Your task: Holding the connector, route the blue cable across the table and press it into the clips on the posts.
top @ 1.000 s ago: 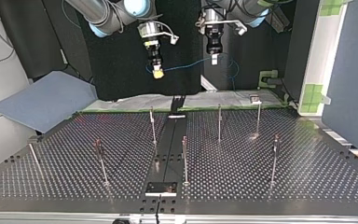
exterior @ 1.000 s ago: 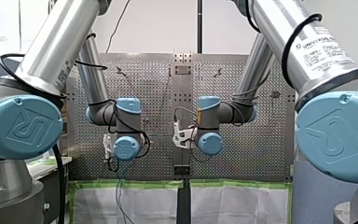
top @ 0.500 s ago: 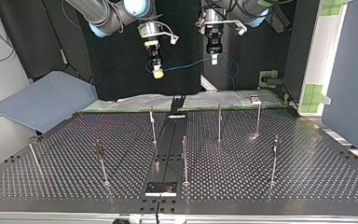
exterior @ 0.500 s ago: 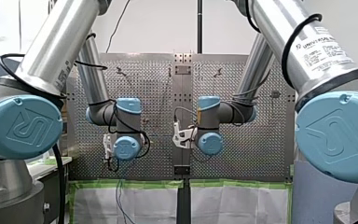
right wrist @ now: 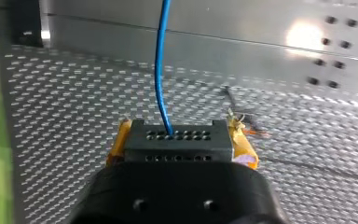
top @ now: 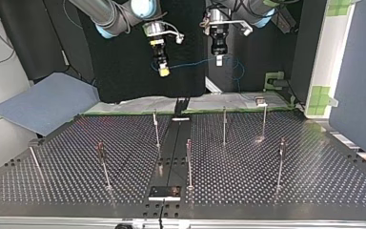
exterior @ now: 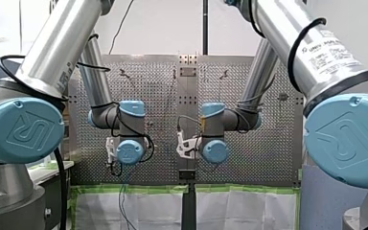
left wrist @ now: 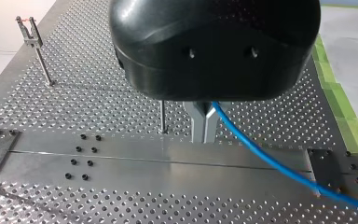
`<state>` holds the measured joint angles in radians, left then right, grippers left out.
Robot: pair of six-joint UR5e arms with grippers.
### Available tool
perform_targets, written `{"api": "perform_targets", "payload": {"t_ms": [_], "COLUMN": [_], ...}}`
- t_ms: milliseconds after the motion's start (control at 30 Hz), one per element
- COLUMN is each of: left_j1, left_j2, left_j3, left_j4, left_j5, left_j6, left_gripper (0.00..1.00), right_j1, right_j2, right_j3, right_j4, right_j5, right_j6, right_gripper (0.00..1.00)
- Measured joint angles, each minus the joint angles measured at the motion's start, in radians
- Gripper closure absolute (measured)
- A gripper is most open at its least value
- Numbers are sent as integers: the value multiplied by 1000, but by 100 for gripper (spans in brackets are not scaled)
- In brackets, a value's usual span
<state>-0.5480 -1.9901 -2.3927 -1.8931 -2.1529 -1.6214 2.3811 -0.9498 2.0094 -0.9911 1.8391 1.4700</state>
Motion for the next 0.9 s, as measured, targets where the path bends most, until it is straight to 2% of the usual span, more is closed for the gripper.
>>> {"api": "perform_targets", "payload": {"t_ms": [433,633,733,900], "left_j1": [0,15,34,43], "left_j2": [0,16,38,82], "left_j3": [0,-15,-37,-53], "left_j4": [0,-15,-38,-84], "left_j5": [0,2,3,3], "left_j6": [0,15,35,46], "left_gripper": [100,100,100,100], "right_j1": [0,0,0,0], "right_j2": [107,114,114,114], "right_j3": [0,0,0,0], "right_j4": [15,15,15,15], "right_j5": [0,0,0,0], "right_j6": [0,0,0,0], "right_gripper": [100,100,100,100]}}
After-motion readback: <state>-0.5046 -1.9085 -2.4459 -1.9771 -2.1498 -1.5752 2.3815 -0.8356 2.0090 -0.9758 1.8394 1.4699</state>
